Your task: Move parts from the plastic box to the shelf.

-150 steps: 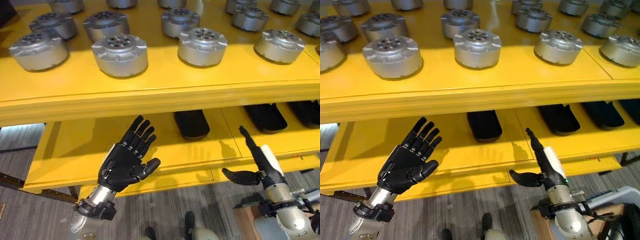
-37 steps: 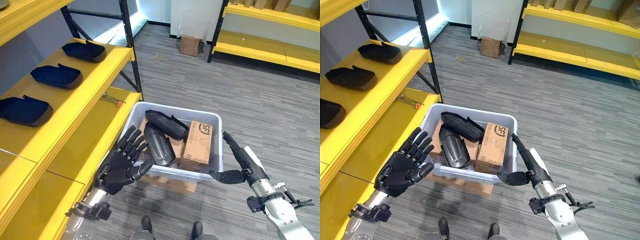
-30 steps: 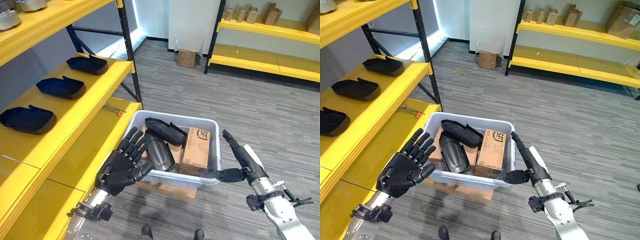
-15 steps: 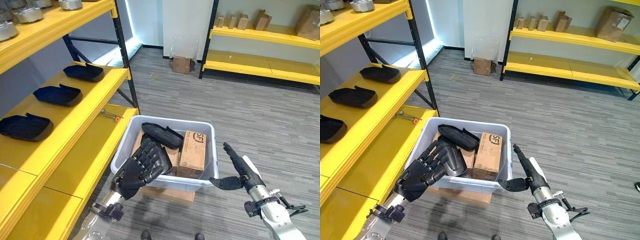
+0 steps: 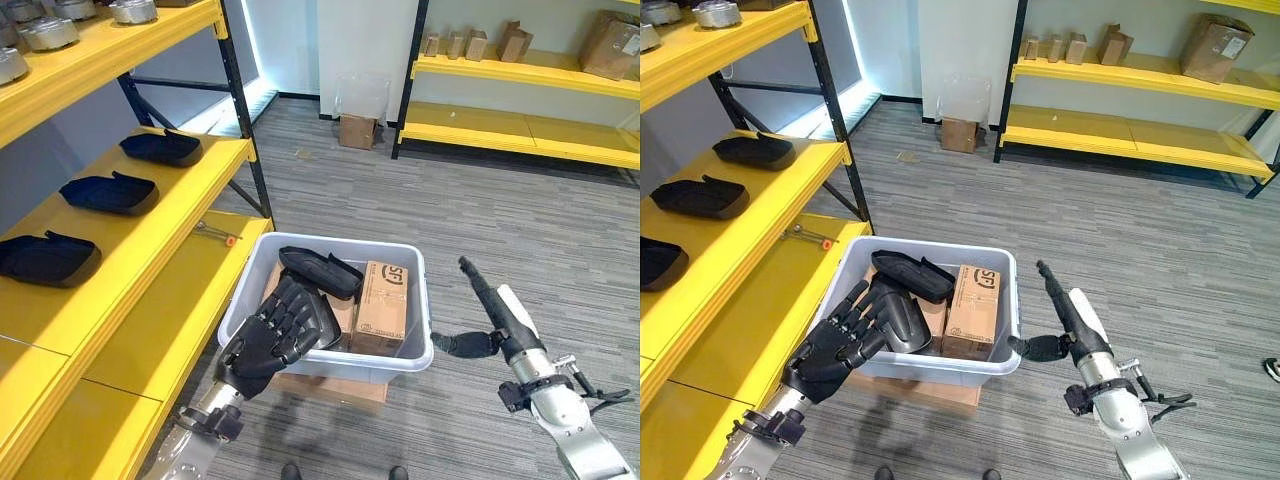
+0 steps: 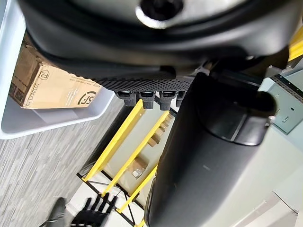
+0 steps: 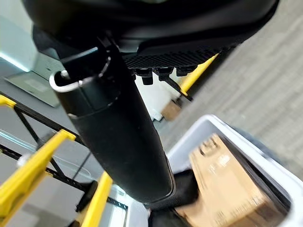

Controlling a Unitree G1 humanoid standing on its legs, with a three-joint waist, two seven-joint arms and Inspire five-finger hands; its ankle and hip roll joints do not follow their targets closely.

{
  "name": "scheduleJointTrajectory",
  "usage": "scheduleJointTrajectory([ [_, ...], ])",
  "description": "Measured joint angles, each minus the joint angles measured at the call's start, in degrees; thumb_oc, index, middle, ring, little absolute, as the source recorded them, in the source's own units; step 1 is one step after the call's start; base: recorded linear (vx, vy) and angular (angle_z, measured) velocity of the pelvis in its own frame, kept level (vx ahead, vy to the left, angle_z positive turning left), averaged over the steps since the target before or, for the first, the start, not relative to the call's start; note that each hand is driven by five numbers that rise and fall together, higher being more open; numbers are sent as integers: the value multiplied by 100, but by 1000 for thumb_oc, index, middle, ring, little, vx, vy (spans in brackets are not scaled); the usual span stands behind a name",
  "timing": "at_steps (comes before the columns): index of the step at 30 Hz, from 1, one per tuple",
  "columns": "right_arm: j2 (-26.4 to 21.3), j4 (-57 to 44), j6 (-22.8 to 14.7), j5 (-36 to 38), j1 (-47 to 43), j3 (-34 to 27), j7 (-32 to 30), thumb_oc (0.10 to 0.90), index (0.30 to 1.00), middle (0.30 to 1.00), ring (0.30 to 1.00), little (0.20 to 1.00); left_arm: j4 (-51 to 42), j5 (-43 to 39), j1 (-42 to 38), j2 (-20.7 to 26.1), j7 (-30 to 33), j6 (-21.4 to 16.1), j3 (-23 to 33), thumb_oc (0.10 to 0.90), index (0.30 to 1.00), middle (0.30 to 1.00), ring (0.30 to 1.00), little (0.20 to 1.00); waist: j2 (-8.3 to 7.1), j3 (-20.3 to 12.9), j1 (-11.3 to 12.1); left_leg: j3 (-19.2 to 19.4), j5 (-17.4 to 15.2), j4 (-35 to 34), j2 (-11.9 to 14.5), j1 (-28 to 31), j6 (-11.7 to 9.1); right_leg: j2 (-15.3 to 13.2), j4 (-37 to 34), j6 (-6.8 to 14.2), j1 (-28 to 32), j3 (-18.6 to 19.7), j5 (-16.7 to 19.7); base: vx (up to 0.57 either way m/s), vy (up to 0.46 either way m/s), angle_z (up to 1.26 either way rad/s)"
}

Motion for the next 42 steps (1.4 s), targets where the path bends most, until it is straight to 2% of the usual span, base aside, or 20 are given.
scheduleJointTrajectory([
  [5, -261, -8, -59, -305, -510, 34, 43, 900, 1000, 1000, 1000, 1000, 11, -11, -84, -1, 363, -40, -25, 900, 1000, 1000, 1000, 1000, -26, 2, 53, 19, 1, 6, -8, -45, 2, -12, 5, -1, -19, -9, 34, -122, 144, 0],
  [9, -396, -8, -236, -305, -623, 23, 71, 900, 1000, 1000, 1000, 1000, 80, -20, -196, -10, 464, -213, -18, 900, 1000, 1000, 1000, 1000, -51, 10, 249, -32, -48, 88, -36, -172, 22, -55, 6, 12, 4, -167, 25, -30, 177, 18],
  [11, -393, -3, -219, -257, -595, 3, 136, 900, 1000, 1000, 1000, 1000, 192, -20, -221, -25, 423, -228, -15, 900, 1000, 1000, 1000, 1000, -82, 20, 311, -85, -229, 237, -99, -245, 99, -162, 10, 55, 106, -375, -8, 31, 292, 50],
  [14, -320, -4, -191, 4, -583, 11, 399, 900, 1000, 1000, 1000, 1000, 289, -13, -197, -26, 351, -228, -10, 900, 1000, 1000, 1000, 1000, -141, 52, 380, -143, -268, 348, -227, -257, 210, -306, 287, 162, 120, -492, -180, -9, 212, 37],
  [16, -307, -3, -188, -5, -562, 44, 498, 900, 1000, 1000, 1000, 1000, 287, -34, -254, -12, 215, -224, 0, 900, 1000, 1000, 1000, 1000, -285, 113, 464, -280, -358, 596, -346, -408, 272, -448, 616, 183, 19, -582, -294, -13, 186, 35],
  [20, -307, -3, -188, -37, -475, 49, 498, 900, 1000, 1000, 1000, 1000, 290, -241, -262, -2, 73, -164, 27, 900, 1000, 1000, 1000, 1000, -385, 193, 476, -468, -488, 754, -311, -519, 443, -577, 1540, 181, -368, -634, -307, 5, 38, 27],
  [21, -334, -14, -249, -83, -403, 17, 450, 900, 1000, 1000, 1000, 1000, 307, -388, -278, -14, 80, -137, 37, 900, 1000, 1000, 1000, 1000, -450, 321, 455, -632, -565, 790, -319, -492, 511, -705, 2322, 205, -655, -392, -322, 14, -121, 28],
  [22, -333, -40, -280, -85, -299, -8, 418, 900, 1000, 1000, 1000, 1000, 313, -477, -265, -13, 80, -123, 38, 900, 1000, 1000, 1000, 1000, -480, 335, 433, -732, -577, 824, -332, -492, 525, -733, 2735, 213, -834, -203, -304, 16, -214, 60],
  [23, -333, -106, -333, -87, -32, -14, 384, 900, 1000, 1000, 1000, 1000, 315, -470, -201, 12, 78, -122, 120, 900, 1000, 1000, 1000, 1000, -553, 382, 364, -878, -601, 839, -318, -503, 485, -767, 2964, 332, -1068, 158, -564, 11, -313, 52],
  [25, -324, -201, -392, -97, 149, -13, 385, 900, 1000, 1000, 1000, 1000, 341, -470, -104, 34, 76, -139, 310, 900, 1000, 1000, 1000, 1000, -753, 408, 452, -923, -654, 954, -317, -587, 454, -855, 2384, 332, -1115, 259, -565, 38, -433, 29],
  [26, -320, -203, -446, -140, 151, -16, 382, 900, 1000, 1000, 1000, 1000, 373, -471, -84, 45, 77, -141, 346, 900, 1000, 1000, 1000, 1000, -776, 414, 448, -929, -690, 1040, -311, -653, 505, -895, 2122, 327, -1086, 224, -519, 106, -463, 13],
  [27, -320, -222, -502, -231, 106, -17, 382, 900, 1000, 1000, 1000, 1000, 439, -467, -48, 52, 78, -162, 371, 900, 1000, 1000, 1000, 1000, -787, 408, 469, -906, -786, 1201, -281, -758, 456, -1010, 1633, 433, -1020, 81, -384, 90, -263, 4],
  [28, -306, -230, -520, -301, 16, 11, 382, 900, 1000, 1000, 1000, 1000, 467, -467, -10, 63, 79, -174, 426, 900, 1000, 1000, 1000, 1000, -778, 416, 489, -976, -785, 1301, -266, -806, 418, -1085, 1319, 423, -975, 87, -262, 115, -345, 1],
  [30, -305, -225, -544, -310, -205, 61, 394, 900, 1000, 1000, 1000, 1000, 517, -463, -117, 180, 127, -187, 340, 900, 1000, 1000, 1000, 1000, -739, 480, 460, -1070, -849, 1508, -176, -854, 336, -964, 769, 394, -627, 146, -76, 31, -224, 21],
  [32, -284, -226, -571, -386, -360, 89, 409, 900, 1000, 1000, 1000, 1000, 480, -460, -194, 317, 182, -305, 213, 900, 1000, 1000, 1000, 1000, -880, 478, 502, -1074, -891, 1602, -183, -888, 198, -844, 753, 315, -433, 88, 175, 63, -195, 8],
  [33, -275, -217, -577, -446, -521, 142, 423, 900, 1000, 1000, 1000, 1000, 452, -465, -253, 345, 251, -333, 212, 900, 1000, 1000, 1000, 1000, -1012, 458, 583, -1003, -942, 1651, -171, -915, 76, -779, 647, 359, -355, -155, 71, 94, -119, -22],
  [34, -271, -190, -578, -482, -635, 173, 436, 900, 1000, 1000, 1000, 1000, 458, -465, -289, 280, 272, -366, 219, 900, 1000, 1000, 1000, 1000, -961, 489, 590, -985, -1006, 1735, -77, -986, 21, -733, 550, 427, -321, -176, 36, 77, -76, -20],
  [36, -276, -187, -556, -510, -722, 172, 516, 900, 1000, 1000, 1000, 1000, 294, -450, -282, 217, 322, -373, -5, 900, 1000, 1000, 1000, 1000, -710, 568, 498, -1000, -1050, 1826, 276, -1056, -8, -403, 564, 272, -318, -227, -54, 81, -76, 0],
  [38, -362, -184, -489, -511, -709, 176, 593, 900, 1000, 1000, 1000, 1000, 177, -445, -245, 205, 328, -352, -171, 900, 1000, 1000, 1000, 1000, -603, 565, 403, -1001, -987, 1737, 435, -1011, -93, -254, 596, 173, -313, -302, -119, 106, -41, 3],
  [42, -625, -176, -460, -592, -707, 155, 597, 900, 1000, 1000, 1000, 1000, 169, -450, -244, 118, 331, -285, -237, 900, 1000, 1000, 1000, 1000, -505, 567, 289, -971, -692, 1273, 484, -783, -341, -165, 600, 96, -288, -343, -193, 123, -16, 2],
])
